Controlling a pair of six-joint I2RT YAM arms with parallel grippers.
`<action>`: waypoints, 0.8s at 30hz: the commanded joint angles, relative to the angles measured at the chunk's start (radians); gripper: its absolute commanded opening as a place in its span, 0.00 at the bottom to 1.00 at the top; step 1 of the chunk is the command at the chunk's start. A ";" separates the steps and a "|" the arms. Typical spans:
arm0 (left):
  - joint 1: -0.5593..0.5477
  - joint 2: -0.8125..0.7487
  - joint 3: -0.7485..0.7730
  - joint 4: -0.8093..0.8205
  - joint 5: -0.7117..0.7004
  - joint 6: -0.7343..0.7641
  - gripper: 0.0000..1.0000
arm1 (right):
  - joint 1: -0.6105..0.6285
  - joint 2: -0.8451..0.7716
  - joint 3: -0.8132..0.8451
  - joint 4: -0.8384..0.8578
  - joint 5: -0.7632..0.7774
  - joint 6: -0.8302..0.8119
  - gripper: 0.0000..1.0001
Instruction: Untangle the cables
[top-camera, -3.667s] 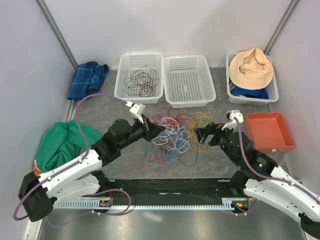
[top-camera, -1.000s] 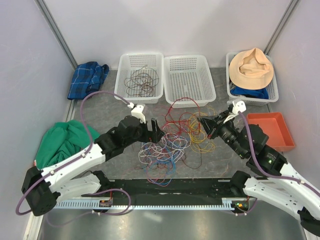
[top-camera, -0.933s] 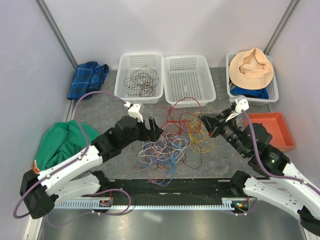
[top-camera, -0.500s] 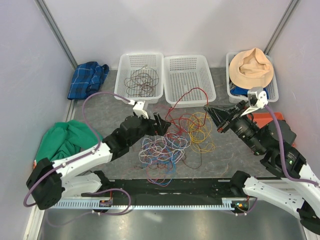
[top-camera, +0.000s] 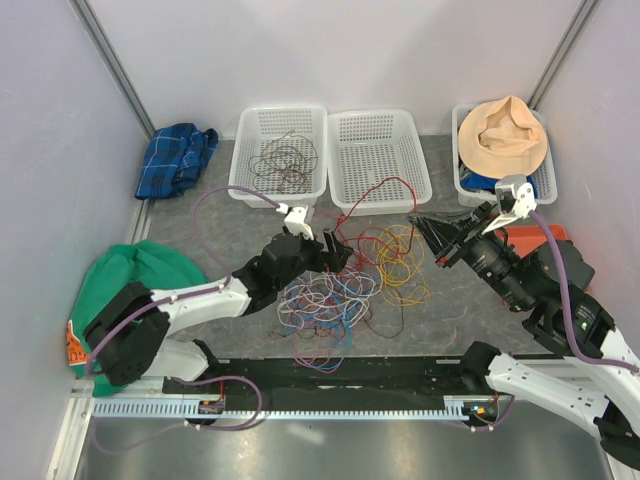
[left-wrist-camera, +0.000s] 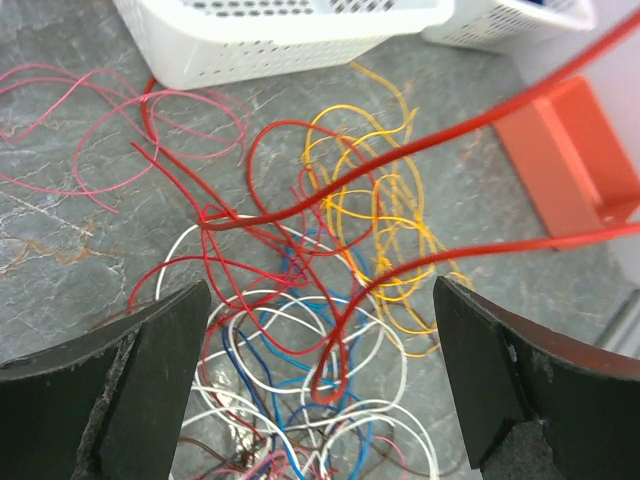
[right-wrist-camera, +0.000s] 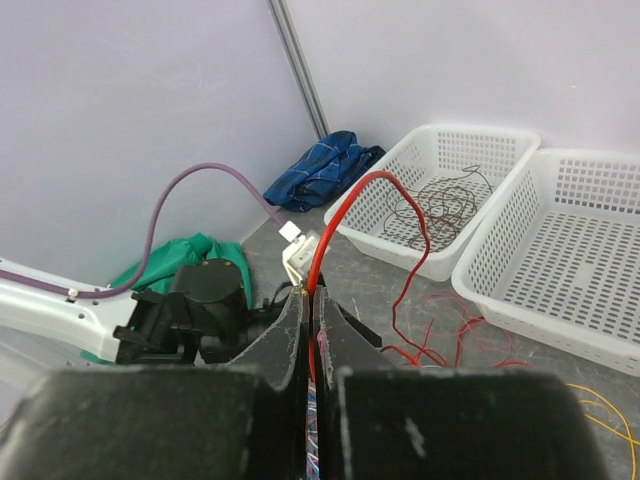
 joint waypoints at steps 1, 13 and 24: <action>-0.009 0.073 0.060 0.092 -0.104 0.062 0.99 | 0.001 -0.013 0.046 0.008 -0.021 0.002 0.00; -0.002 0.245 0.179 0.187 -0.266 0.264 0.48 | 0.001 -0.050 0.055 -0.024 -0.007 0.005 0.00; 0.000 -0.026 0.244 0.017 -0.211 0.324 0.02 | 0.001 -0.101 0.058 -0.058 0.052 -0.001 0.00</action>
